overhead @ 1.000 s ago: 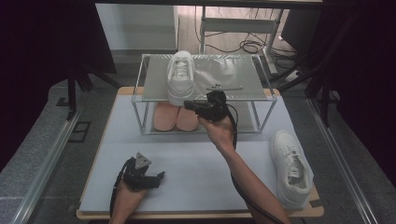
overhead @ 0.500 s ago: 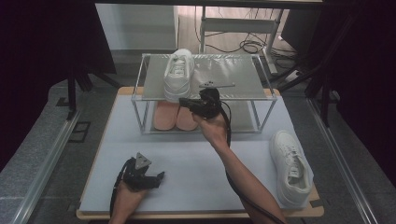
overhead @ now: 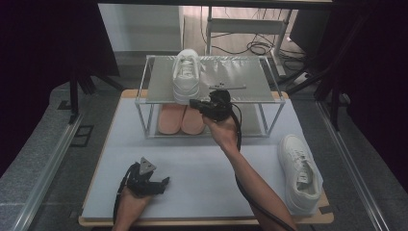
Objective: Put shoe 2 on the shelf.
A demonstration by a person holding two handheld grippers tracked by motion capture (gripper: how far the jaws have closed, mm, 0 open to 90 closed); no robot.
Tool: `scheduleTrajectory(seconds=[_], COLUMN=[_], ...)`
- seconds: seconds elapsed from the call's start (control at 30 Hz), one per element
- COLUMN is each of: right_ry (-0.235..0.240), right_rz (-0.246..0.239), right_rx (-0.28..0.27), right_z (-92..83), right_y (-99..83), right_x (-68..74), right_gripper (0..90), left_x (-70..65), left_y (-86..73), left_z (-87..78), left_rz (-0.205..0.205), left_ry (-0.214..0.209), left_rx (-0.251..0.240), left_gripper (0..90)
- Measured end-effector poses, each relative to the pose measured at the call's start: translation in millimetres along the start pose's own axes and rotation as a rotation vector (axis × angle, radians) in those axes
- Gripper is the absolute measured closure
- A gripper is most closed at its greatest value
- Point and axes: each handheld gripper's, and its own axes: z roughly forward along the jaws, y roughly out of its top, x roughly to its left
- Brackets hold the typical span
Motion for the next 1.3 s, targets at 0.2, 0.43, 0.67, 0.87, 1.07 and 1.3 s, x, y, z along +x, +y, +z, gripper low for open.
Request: scheduleTrajectory(seconds=[0.2, 0.43, 0.67, 0.87, 1.07, 1.3], right_ry=[0.015, -0.012, -0.062, -0.039, -0.027, 0.007], right_rz=[-0.009, -0.082, -0.186, -0.229, -0.251, -0.234], right_rx=[0.014, 0.044, 0.085, 0.13, 0.149, 0.18], right_z=[-1.1, -8.7, -14.2, -19.5, -26.3, -40.9], right_y=[-2.0, -8.1, -24.7, -43.8, -62.4, -74.1], right_x=[0.0, 4.7, 11.6, 13.1, 12.2, 6.5], right_gripper=[90.0, 85.9, 70.5, 56.1, 47.4, 43.4], left_x=[0.1, -0.1, 0.4, 0.6, 0.6, 0.6], left_y=[0.0, 0.0, 0.0, 0.1, 0.0, 0.0], left_z=[0.0, -0.1, 0.0, -0.1, 0.1, 0.2], left_rz=[0.0, 0.0, -0.001, 0.001, 0.0, -0.004], left_ry=[-0.001, 0.0, -0.003, -0.001, -0.003, -0.005], left_rx=[0.001, 0.001, 0.003, 0.005, 0.003, 0.002], left_gripper=[14.7, 14.8, 14.7, 14.7, 14.7, 14.7])
